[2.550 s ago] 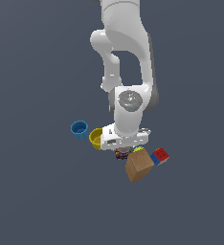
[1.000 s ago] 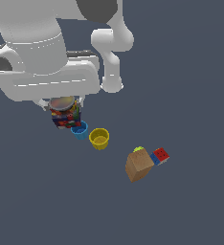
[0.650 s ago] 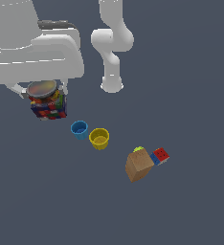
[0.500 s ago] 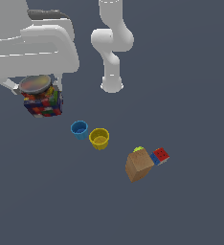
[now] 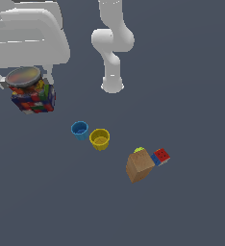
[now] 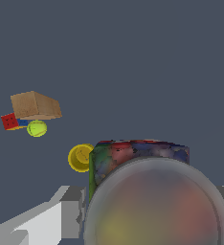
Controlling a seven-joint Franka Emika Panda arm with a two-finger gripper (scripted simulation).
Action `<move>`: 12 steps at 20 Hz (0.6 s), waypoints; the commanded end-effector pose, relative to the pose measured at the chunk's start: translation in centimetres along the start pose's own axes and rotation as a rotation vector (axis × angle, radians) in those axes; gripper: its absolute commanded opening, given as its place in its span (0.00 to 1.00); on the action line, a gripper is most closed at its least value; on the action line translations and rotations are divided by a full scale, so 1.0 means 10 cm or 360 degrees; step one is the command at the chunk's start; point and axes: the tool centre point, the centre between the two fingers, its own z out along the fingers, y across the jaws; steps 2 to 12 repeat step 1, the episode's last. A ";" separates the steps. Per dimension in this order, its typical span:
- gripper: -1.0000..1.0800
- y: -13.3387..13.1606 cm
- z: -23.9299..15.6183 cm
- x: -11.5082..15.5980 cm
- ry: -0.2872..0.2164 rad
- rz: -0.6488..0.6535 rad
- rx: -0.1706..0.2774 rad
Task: Pick up a designated object from a clutter of objects.
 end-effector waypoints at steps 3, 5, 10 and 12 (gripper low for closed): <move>0.00 0.01 -0.03 0.00 0.0005 -0.0001 -0.0002; 0.00 0.01 -0.03 0.00 0.0005 -0.0001 -0.0002; 0.00 0.01 -0.03 0.00 0.0005 -0.0001 -0.0002; 0.00 0.01 -0.03 0.00 0.0005 -0.0001 -0.0002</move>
